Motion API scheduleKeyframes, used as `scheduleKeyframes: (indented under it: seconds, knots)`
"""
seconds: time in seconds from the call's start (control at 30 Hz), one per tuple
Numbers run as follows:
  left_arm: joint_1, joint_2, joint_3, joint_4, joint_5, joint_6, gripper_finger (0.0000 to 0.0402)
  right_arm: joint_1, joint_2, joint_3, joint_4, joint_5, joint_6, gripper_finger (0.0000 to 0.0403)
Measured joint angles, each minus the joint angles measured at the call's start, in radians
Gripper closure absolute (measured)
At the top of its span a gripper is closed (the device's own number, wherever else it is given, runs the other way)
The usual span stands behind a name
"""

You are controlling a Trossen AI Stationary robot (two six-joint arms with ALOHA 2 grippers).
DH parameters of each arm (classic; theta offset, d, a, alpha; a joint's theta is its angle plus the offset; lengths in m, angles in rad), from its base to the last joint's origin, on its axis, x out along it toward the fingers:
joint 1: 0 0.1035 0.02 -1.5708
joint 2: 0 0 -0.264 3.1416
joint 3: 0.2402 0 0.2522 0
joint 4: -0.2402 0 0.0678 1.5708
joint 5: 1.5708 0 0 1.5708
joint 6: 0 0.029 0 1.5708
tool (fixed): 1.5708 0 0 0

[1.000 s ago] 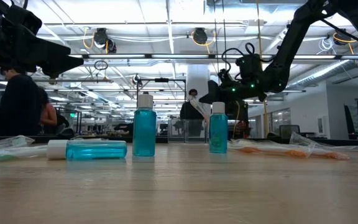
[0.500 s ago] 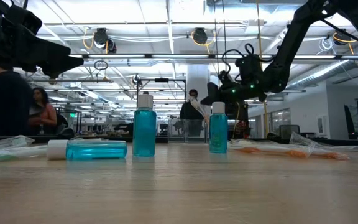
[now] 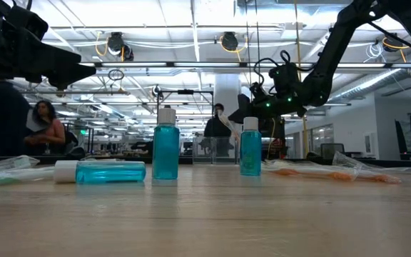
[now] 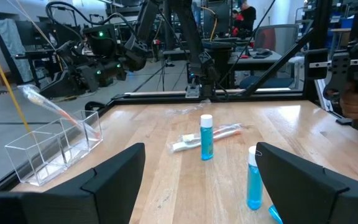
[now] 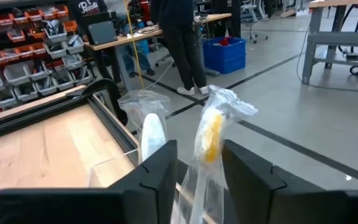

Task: Pick & Place toothbrushing station
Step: Put the orange toothbrush into the transparent organizer

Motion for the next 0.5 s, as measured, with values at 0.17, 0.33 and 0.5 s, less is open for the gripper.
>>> scheduleKeyframes:
  seconds: [0.17,0.33,0.5]
  knots:
    - [0.000,0.000,0.000,0.000,0.000,0.000,0.0092,0.001,-0.028,0.000,0.012,0.000,0.000,0.0261]
    - [0.000,0.000,0.000,0.000,0.000,0.000,0.0091,0.009,-0.102,0.000,-0.062,-0.001,0.000,0.0253]
    - [0.000,0.000,0.000,0.000,0.000,0.000,0.0092,0.040,-0.192,0.000,-0.179,-0.026,-0.049,0.0254]
